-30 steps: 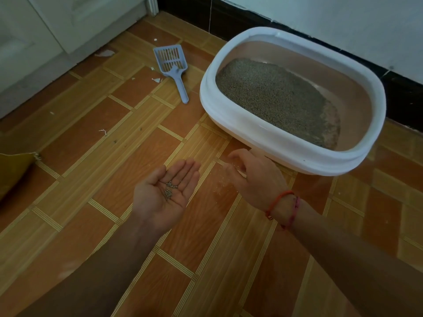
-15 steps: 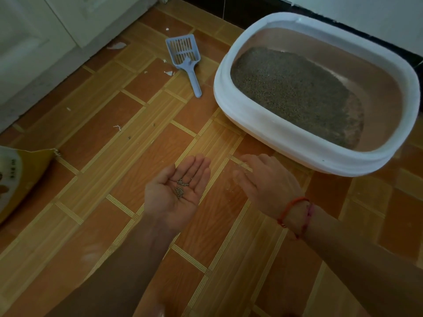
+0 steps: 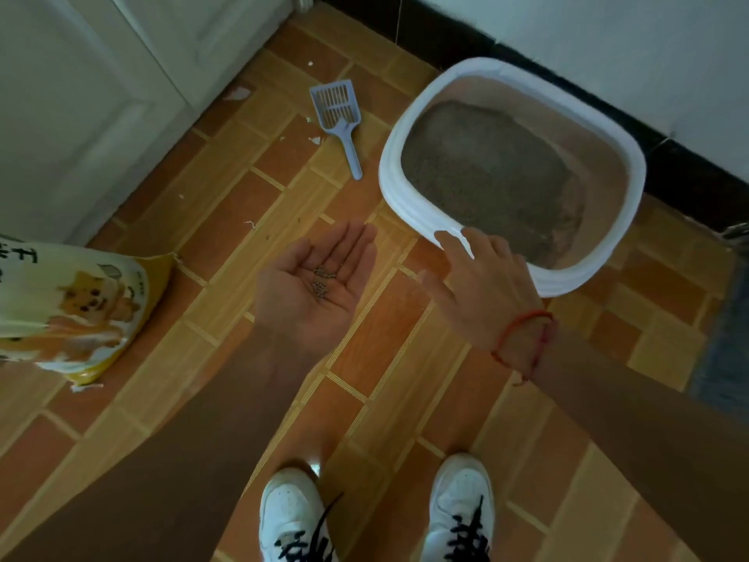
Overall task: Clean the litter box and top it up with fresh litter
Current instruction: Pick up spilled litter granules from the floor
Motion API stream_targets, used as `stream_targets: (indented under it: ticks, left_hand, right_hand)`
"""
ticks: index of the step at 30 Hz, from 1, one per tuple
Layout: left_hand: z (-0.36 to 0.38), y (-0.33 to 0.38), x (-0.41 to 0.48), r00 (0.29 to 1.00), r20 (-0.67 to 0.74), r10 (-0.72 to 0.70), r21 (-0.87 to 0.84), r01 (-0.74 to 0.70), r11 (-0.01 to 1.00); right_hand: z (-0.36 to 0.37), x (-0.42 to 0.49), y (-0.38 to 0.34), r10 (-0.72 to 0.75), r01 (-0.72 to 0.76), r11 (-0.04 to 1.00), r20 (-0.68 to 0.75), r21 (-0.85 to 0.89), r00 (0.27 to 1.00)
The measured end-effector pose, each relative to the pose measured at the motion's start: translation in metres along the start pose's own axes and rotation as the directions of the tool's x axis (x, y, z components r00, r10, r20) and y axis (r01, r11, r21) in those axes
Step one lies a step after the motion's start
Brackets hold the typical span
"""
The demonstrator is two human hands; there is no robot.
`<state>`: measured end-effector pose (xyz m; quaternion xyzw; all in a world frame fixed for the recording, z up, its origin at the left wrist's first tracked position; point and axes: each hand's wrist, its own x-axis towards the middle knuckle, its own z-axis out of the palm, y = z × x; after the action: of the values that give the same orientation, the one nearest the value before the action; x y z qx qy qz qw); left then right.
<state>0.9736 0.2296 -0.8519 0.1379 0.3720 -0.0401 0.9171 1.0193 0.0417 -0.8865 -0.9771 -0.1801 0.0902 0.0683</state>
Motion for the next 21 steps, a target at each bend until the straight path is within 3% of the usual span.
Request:
stream_targets:
  ticks: [14,21]
  left_hand:
    - [0.227,0.067,-0.207,0.998,0.002,0.057,-0.048,-0.057,0.997]
    - [0.357,0.106,-0.32,0.996,0.06,0.07,-0.067,-0.066,0.996]
  right_hand:
    - [-0.322,-0.022,-0.035,0.014,-0.013,0.998,0.015,-0.065,1.0]
    - [-0.503,-0.035,-0.051,0.041,-0.047,0.996,-0.076,-0.082,0.996]
